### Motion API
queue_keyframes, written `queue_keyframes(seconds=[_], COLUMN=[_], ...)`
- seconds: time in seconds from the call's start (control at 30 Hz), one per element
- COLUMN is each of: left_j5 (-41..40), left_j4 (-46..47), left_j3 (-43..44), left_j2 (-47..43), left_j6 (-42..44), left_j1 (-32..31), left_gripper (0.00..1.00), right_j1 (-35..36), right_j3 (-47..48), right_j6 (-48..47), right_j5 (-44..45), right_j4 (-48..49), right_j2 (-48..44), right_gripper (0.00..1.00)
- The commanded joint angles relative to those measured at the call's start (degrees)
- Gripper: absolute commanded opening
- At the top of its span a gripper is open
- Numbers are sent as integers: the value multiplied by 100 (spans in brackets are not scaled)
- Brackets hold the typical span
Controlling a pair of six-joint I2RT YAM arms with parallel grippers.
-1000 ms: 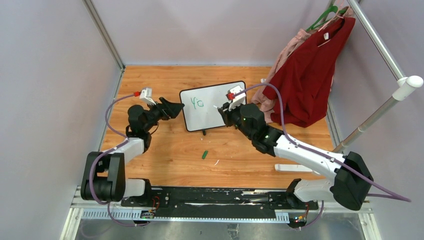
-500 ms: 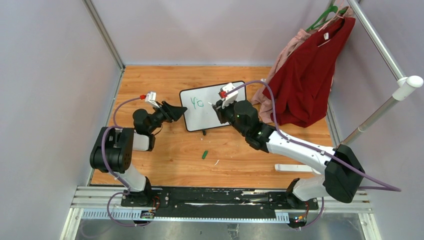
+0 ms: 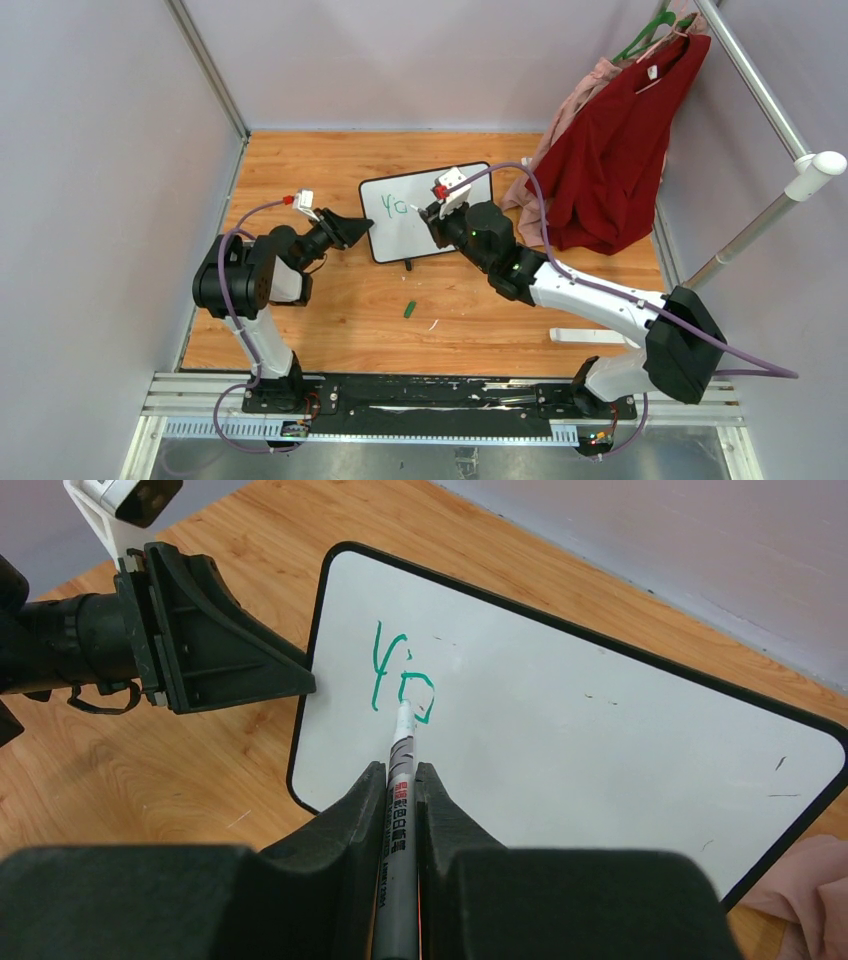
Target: Write a sentence on the whiteboard
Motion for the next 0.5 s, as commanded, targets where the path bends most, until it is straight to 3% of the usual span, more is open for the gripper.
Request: queue_keyframes(seconds=[0.0,0.47], left_j5=[181,141], left_j4=[378,378], left_j3=[95,58], left_j2=[99,148], left_j6=[-4,23], left_j1=[36,36], left_gripper=[45,25], right_j1=[81,77], right_j3=[170,415], right_j6=[-229,-216], right_j5=[-12,375], right_j4=[307,514], right_j2=[146,687], right_gripper=[0,0])
